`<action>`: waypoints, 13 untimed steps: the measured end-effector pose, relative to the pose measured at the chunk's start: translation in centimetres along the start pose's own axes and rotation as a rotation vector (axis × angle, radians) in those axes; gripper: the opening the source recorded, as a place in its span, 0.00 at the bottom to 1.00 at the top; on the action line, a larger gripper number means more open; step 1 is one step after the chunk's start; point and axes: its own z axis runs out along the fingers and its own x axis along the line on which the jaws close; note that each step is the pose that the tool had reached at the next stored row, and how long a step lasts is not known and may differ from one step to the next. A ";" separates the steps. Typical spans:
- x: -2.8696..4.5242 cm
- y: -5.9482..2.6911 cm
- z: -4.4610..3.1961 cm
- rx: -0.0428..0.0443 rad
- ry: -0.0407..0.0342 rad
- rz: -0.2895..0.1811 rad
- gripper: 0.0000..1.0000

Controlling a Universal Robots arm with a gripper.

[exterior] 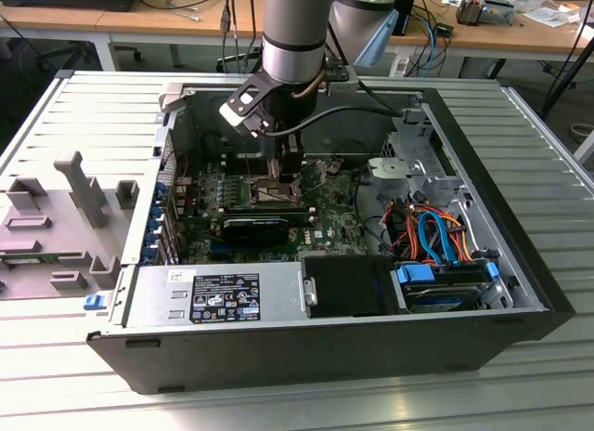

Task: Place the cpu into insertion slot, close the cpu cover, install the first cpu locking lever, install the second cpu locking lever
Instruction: 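Place the cpu into insertion slot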

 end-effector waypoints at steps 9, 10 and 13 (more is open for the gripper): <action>0.00 0.00 0.09 -0.0012 0.0006 0.066 0.55; 0.00 0.00 0.11 -0.0014 0.0008 0.073 0.55; 0.00 0.01 0.12 -0.0015 0.0009 0.082 0.55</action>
